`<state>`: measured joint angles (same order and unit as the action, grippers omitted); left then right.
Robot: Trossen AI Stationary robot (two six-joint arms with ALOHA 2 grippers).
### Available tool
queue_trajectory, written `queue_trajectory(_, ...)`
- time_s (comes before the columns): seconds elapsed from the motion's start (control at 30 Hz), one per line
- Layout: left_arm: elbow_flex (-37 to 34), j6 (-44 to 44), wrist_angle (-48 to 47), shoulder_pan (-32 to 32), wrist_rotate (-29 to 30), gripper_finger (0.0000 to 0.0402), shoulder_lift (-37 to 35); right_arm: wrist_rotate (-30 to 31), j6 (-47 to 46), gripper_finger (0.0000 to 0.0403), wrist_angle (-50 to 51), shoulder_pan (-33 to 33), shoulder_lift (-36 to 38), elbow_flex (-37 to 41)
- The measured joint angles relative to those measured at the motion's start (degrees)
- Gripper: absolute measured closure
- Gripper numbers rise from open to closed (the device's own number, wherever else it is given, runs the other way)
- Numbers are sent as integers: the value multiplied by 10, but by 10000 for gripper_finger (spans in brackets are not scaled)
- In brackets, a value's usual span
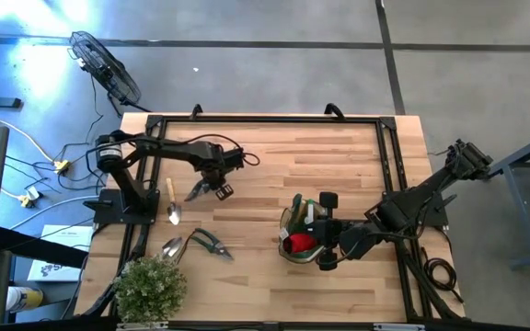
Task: Pick & Place Garden tools in Gardening bag
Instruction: Put the top green shear scissors into the green gardening bag
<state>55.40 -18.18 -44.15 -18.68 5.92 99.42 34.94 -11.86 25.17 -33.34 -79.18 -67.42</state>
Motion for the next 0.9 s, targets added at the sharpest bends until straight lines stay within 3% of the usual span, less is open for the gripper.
queue_trajectory(0.47, 0, 45, 3, 12, 22, 364, 1, 0, -6, 400, -3, 0, 0, 0)
queue_trajectory(0.9, 0, 59, -8, 15, -5, 364, -20, 0, 4, 400, -3, 3, 0, 0)
